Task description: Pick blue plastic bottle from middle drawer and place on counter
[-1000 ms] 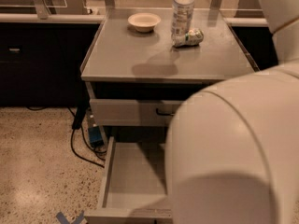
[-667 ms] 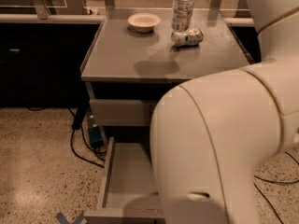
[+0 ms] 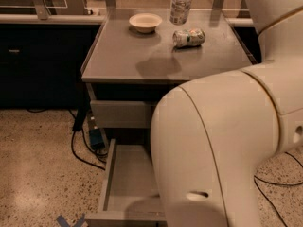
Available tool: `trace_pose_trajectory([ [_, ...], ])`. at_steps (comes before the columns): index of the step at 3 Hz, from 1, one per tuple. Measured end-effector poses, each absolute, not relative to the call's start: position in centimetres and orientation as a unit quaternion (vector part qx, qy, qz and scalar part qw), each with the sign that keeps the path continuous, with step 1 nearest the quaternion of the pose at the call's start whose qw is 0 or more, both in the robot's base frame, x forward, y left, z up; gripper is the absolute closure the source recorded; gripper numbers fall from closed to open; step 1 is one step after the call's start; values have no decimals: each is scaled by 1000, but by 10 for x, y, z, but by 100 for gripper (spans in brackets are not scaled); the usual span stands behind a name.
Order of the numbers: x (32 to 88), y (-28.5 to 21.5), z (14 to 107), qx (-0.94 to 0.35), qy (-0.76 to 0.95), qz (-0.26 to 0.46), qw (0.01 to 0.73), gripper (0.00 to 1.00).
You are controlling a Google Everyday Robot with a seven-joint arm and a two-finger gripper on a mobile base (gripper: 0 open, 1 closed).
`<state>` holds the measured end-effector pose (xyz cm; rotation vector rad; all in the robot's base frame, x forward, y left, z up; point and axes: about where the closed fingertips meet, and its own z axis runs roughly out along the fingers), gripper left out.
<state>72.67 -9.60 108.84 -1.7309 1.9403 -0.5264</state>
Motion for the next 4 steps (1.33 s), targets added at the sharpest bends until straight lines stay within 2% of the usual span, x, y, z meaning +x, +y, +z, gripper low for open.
trace_pose_trajectory([
  [2,713,-91,1073,-618,739,-155,217,100],
  [4,708,-90,1041,-570,789,-72,217,100],
])
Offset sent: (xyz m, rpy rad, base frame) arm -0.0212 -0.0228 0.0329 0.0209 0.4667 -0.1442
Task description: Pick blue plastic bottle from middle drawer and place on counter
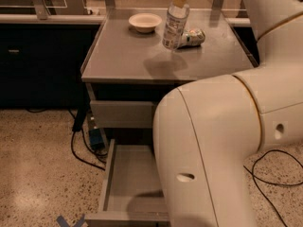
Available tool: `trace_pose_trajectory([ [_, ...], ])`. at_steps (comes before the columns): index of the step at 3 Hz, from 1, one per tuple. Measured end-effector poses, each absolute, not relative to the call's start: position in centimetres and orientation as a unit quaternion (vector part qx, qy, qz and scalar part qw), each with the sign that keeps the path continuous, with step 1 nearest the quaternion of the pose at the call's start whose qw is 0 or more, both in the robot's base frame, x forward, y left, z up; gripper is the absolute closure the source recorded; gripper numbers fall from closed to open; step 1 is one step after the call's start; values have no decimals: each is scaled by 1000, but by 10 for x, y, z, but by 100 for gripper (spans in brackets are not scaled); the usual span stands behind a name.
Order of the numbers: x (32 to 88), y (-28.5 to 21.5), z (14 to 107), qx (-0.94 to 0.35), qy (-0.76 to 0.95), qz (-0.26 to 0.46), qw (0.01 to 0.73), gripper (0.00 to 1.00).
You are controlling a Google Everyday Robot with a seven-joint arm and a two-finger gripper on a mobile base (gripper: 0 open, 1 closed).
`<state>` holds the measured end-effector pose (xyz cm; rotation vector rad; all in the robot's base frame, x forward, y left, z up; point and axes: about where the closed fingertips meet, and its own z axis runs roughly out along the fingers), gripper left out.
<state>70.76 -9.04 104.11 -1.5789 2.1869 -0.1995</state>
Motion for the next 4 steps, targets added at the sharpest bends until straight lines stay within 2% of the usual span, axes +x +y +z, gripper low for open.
trace_pose_trajectory([
  [4,723,-89,1028,-551,800,-57,232,100],
])
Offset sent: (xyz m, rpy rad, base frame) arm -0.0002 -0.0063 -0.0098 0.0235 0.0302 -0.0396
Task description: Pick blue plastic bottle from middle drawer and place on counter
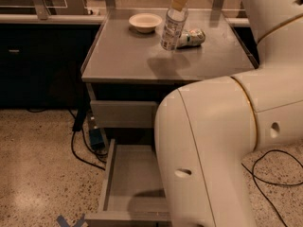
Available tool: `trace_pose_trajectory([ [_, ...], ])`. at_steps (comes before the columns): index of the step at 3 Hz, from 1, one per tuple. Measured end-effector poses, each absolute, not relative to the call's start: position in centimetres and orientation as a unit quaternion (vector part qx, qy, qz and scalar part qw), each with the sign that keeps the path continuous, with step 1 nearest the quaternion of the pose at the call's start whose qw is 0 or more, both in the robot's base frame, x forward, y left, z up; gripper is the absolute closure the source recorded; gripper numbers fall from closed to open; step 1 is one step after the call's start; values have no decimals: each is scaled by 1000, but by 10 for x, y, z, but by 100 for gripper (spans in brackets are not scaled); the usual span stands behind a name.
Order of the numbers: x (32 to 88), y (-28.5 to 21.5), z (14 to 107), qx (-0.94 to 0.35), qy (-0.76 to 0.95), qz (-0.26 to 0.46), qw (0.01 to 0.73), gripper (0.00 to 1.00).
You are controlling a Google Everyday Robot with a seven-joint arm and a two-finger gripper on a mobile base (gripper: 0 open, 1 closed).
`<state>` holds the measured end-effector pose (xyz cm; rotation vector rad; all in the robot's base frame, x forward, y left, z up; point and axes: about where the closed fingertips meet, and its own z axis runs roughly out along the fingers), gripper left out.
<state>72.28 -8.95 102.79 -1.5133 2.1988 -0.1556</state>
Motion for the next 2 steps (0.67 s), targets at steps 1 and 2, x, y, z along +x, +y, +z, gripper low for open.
trace_pose_trajectory([
  [1,713,-91,1015,-553,806,-36,209,100],
  [2,715,-94,985,-540,821,-2,187,100],
])
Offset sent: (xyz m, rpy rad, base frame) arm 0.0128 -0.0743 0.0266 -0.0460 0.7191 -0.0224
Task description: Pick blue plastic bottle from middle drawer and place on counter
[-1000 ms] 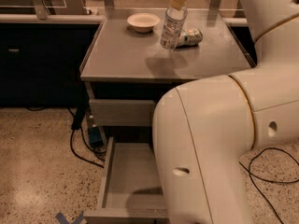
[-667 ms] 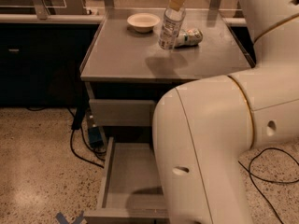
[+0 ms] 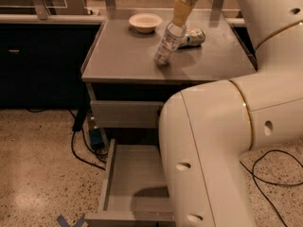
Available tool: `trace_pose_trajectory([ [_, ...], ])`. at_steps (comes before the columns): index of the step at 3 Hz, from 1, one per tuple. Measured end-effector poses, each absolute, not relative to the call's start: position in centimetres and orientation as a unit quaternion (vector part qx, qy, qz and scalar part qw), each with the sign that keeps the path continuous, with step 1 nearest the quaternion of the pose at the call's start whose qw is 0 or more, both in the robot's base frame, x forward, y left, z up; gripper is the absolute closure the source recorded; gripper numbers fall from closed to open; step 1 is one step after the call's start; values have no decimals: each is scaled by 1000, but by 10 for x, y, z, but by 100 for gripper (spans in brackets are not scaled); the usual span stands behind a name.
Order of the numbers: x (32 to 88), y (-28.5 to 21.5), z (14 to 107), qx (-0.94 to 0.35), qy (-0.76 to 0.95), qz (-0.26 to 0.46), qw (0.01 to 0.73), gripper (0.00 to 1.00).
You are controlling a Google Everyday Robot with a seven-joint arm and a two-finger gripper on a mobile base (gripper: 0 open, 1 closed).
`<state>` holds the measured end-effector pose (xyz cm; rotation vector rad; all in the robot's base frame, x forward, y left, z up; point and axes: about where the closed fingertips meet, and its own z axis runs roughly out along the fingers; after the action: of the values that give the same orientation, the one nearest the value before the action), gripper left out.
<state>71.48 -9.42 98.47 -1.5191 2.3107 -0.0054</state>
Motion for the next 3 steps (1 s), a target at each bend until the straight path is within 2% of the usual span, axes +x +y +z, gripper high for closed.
trace_pose_trajectory([
  [2,715,-98,951,-509,842,52,169,100],
  [3,727,-92,952,-508,839,48,188,100],
])
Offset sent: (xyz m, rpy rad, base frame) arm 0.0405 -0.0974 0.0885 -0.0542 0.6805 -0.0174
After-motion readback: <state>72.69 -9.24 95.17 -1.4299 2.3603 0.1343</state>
